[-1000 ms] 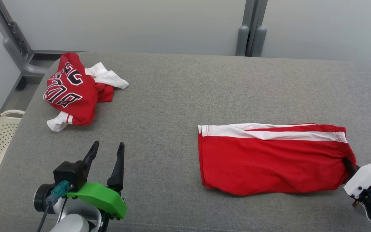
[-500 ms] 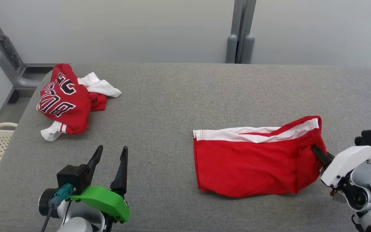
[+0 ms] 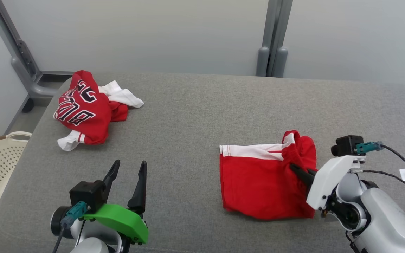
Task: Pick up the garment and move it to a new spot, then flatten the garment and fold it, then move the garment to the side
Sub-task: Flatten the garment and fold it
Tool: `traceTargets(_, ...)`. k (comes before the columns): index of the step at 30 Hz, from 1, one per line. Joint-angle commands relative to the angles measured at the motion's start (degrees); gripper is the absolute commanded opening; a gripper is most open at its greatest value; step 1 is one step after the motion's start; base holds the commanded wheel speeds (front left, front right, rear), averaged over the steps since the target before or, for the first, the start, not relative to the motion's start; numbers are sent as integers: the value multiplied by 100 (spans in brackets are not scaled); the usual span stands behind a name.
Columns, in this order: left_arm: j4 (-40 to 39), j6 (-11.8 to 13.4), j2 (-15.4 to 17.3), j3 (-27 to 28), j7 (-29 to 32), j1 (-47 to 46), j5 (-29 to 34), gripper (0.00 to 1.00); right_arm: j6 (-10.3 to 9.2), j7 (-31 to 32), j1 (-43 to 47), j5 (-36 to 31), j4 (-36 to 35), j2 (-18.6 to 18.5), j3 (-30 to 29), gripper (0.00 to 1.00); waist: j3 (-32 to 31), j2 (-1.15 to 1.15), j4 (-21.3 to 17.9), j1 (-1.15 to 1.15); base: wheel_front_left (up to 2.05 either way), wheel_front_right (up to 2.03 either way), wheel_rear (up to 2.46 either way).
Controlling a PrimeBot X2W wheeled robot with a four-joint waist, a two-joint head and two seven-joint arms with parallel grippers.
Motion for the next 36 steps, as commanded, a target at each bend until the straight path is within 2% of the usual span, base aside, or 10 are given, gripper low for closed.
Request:
traceTargets(1, 28, -19, -26, -8, -17, -69, -8, 100, 0, 60, -81, -110, 34, 72, 23, 0, -21, 0, 89, 0, 0, 0, 0)
traceTargets(9, 123, -104, -180, -117, -29, -261, 56, 100, 0, 271, -340, -674, 557, 558, 142, 0, 41, 0, 387, 0, 0, 0, 0)
traceTargets(18, 242, -167, -320, -180, -73, -391, 84, 100, 0, 201, -714, -1123, 1422, 922, 107, 0, 165, 0, 612, 0, 0, 0, 0)
traceTargets(24, 316, -193, -370, -189, -99, -438, 83, 100, 0, 72, -930, -1459, 1919, 1059, 326, 0, 192, 0, 649, 0, 0, 0, 0)
traceTargets(26, 337, -197, -375, -190, -109, -458, 80, 100, 0, 5, -993, -1531, 2063, 1107, 395, 31, 195, 0, 652, 0, 0, 0, 0)
traceTargets(27, 344, -201, -377, -194, -112, -465, 79, 100, 0, -25, -1030, -1569, 2121, 1126, 450, 43, 195, 0, 652, 0, 0, 0, 0)
traceTargets(28, 351, -207, -381, -197, -110, -470, 76, 100, 0, -65, -1059, -1602, 2172, 1144, 492, 62, 194, 0, 651, 0, 0, 0, 0)
traceTargets(29, 360, -208, -383, -199, -112, -476, 71, 100, 0, -98, -1086, -1623, 2231, 1168, 524, 96, 192, 0, 649, 0, 0, 0, 0)
traceTargets(31, 367, -210, -383, -200, -113, -475, 66, 100, 0, -112, -1112, -1629, 2278, 1195, 566, 100, 188, 0, 647, 0, 0, 0, 0)
traceTargets(36, 396, -208, -380, -195, -118, -459, 35, 100, 0, -229, -1285, -1647, 2299, 1273, 844, 100, 158, 0, 600, 0, 0, 0, 0)
